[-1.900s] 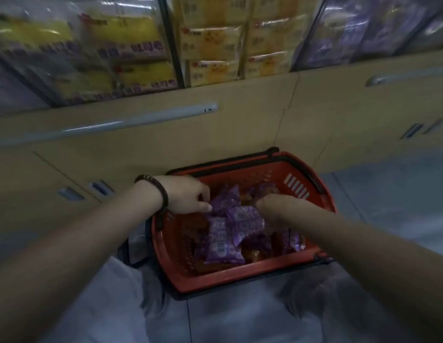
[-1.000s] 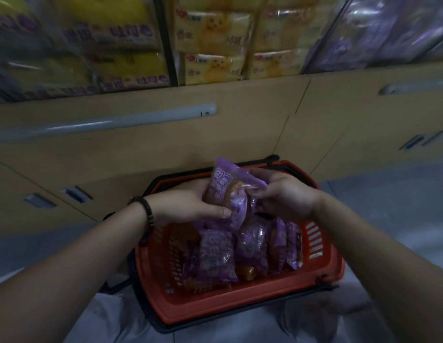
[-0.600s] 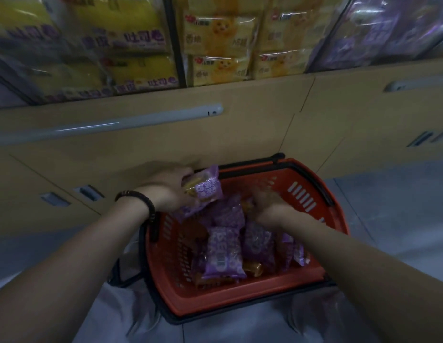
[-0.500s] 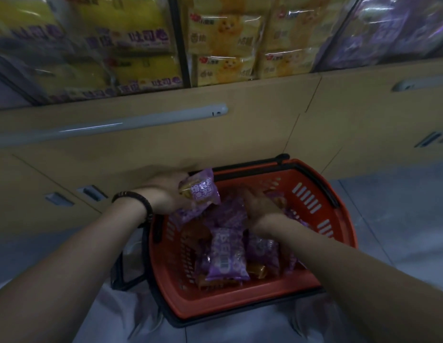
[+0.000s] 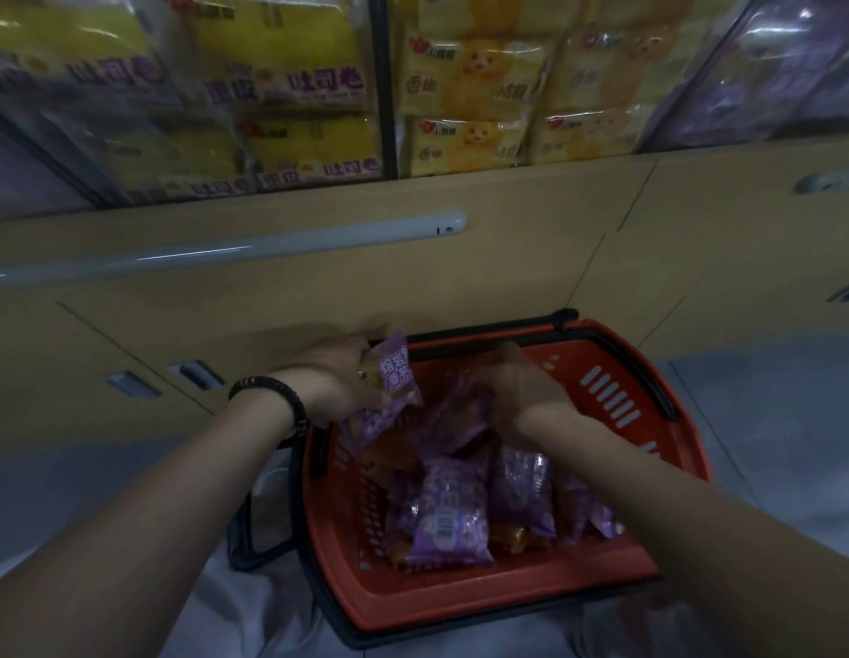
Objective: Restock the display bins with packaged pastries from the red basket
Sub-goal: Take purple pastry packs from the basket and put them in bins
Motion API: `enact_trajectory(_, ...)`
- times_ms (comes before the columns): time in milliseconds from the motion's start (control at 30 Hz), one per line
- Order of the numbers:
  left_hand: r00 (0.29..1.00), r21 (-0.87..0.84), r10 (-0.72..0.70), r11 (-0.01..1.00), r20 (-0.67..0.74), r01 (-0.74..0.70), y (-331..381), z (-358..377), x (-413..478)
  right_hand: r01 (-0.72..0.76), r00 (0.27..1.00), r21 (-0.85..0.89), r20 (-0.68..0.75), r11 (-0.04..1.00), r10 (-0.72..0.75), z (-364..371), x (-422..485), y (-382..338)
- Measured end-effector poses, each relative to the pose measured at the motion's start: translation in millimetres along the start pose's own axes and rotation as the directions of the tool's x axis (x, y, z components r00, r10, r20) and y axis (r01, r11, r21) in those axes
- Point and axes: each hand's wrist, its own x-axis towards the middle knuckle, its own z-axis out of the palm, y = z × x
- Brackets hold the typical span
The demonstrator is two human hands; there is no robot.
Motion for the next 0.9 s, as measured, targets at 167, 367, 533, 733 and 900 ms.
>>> enact_trajectory(167, 1.000, -0.203, -0.004, 0.979, 0.009, 0.006, 2, -4, -8, 0.310, 0.912, 0.383, -0.377, 0.870, -0.159, -56, -41, -1)
enact_trajectory(367, 0.979, -0.284, 0.138, 0.943, -0.147, -0.175, 13, -3, -15, 0.442, 0.720, 0.268, -0.675, 0.856, -0.160, -72, -69, -1)
enact_trajectory(533, 0.973, -0.706, 0.206, 0.675, -0.099, -0.215, 26, 4, -29, 0.461, 0.645, 0.227, -0.750, 0.858, -0.149, -82, -85, -10)
enact_trajectory(733, 0.984, -0.908, 0.006, 0.383, -0.179, -0.168, 39, 8, -43, 0.179, 0.839, 0.110, -0.536, 0.978, -0.093, -87, -97, -32)
enact_trajectory(900, 0.972, -0.936, 0.046, 0.261, -0.230, -0.234, 66, 17, -76, 0.237, 0.961, 0.061, -0.161, 0.970, -0.224, -102, -122, -57)
